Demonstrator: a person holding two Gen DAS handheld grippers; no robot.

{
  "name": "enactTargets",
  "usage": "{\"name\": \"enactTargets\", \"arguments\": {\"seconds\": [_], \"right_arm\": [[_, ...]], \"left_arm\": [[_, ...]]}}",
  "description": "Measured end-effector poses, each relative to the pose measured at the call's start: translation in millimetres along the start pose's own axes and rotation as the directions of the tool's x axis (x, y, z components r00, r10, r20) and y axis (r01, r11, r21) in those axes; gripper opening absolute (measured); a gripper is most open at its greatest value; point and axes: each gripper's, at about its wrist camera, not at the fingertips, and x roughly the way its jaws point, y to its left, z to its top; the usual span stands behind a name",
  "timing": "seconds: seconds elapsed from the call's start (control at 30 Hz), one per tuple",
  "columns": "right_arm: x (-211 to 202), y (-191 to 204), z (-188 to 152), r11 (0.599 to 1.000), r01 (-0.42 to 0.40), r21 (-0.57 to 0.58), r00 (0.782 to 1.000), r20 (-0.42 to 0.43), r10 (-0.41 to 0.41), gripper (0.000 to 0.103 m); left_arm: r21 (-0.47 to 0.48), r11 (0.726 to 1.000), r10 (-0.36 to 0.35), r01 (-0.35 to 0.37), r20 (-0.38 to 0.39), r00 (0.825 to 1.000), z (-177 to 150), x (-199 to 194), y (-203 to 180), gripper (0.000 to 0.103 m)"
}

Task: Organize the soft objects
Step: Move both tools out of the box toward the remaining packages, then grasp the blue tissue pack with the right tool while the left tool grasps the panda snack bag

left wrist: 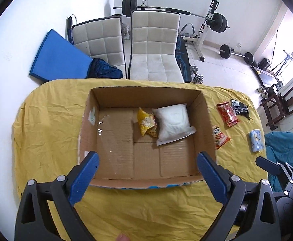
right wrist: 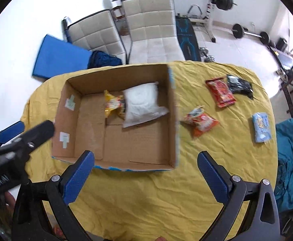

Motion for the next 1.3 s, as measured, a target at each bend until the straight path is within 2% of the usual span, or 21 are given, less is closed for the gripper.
{"name": "enactTargets", "arguments": {"seconds": [0.2, 0.3, 0.4, 0.5, 0.53, 0.6, 0.63, 0.7, 0.77, 0.83, 0.97, 1.17, 1.23, 1.3], "right_arm": [[-8.1, -110.6, 6.9, 0.99, 0.072, 0.118, 0.997, -0.01, -0.071, 0.103], [-8.1, -178.3, 13.2, 0.974, 0.145, 0.176, 0.989, -0.025, -0.143, 0.103], [-4.2, -246.2, 23.8, 0.951, 0.214, 0.221, 0.977, -0.049, -0.208, 0.103], [8.7, -305.6, 35.2, 0.939, 0.25, 0.235, 0.968, -0.081, -0.237, 0.103], [15.9, -323.0, 38.7, 0.939, 0.252, 0.235, 0.967, -0.098, -0.236, 0.103], [28.1, -350.7, 44.9, 0.933, 0.261, 0.246, 0.963, -0.133, -0.234, 0.103], [36.4, -365.4, 47.7, 0.932, 0.256, 0.255, 0.964, -0.145, -0.224, 0.103], [54.3, -390.4, 53.1, 0.927, 0.263, 0.267, 0.96, -0.172, -0.223, 0.103], [73.3, -404.5, 56.2, 0.927, 0.256, 0.273, 0.959, -0.194, -0.208, 0.103], [93.3, -413.0, 56.8, 0.931, 0.236, 0.28, 0.96, -0.217, -0.178, 0.103], [131.4, -419.9, 57.9, 0.939, 0.223, 0.262, 0.952, -0.267, -0.152, 0.103], [166.2, -417.5, 61.4, 0.949, 0.234, 0.211, 0.941, -0.296, -0.166, 0.103], [176.2, -418.9, 63.1, 0.95, 0.235, 0.204, 0.938, -0.305, -0.166, 0.103], [186.0, -419.8, 64.2, 0.952, 0.23, 0.202, 0.936, -0.313, -0.16, 0.103]], "left_arm": [[0.085, 0.995, -0.041, 0.043, -0.018, 0.999, 22.6, 7.4, -85.4, 0.1], [0.124, 0.988, -0.076, 0.087, -0.089, 0.993, 38.4, 31.3, -139.3, 0.1], [0.139, 0.978, -0.124, 0.153, -0.199, 0.972, 48.8, 68.3, -191.3, 0.1], [0.122, 0.966, -0.182, 0.229, -0.314, 0.932, 55.4, 112.5, -232.0, 0.1], [0.147, 0.964, -0.161, 0.222, -0.343, 0.926, 57.1, 128.1, -244.4, 0.1], [0.208, 0.967, -0.058, 0.145, -0.376, 0.925, 60.1, 158.5, -264.4, 0.1], [0.203, 0.971, -0.033, 0.124, -0.398, 0.917, 61.8, 173.3, -268.1, 0.099], [0.106, 0.987, -0.057, 0.118, -0.458, 0.887, 64.5, 202.4, -265.6, 0.099], [-0.01, 0.995, -0.09, 0.098, -0.502, 0.86, 63.2, 227.4, -261.0, 0.098], [-0.095, 0.992, -0.122, 0.085, -0.53, 0.839, 59.4, 244.3, -259.8, 0.098], [-0.172, 0.985, -0.092, -0.005, -0.552, 0.829, 46.9, 271.4, -255.5, 0.098], [-0.161, 0.979, 0.001, -0.122, -0.6, 0.8, 30.6, 302.8, -252.3, 0.098], [-0.177, 0.973, 0.007, -0.147, -0.615, 0.789, 26.7, 312.3, -247.4, 0.098], [-0.218, 0.965, -0.019, -0.146, -0.615, 0.788, 24.1, 319.4, -242.9, 0.098]]}}
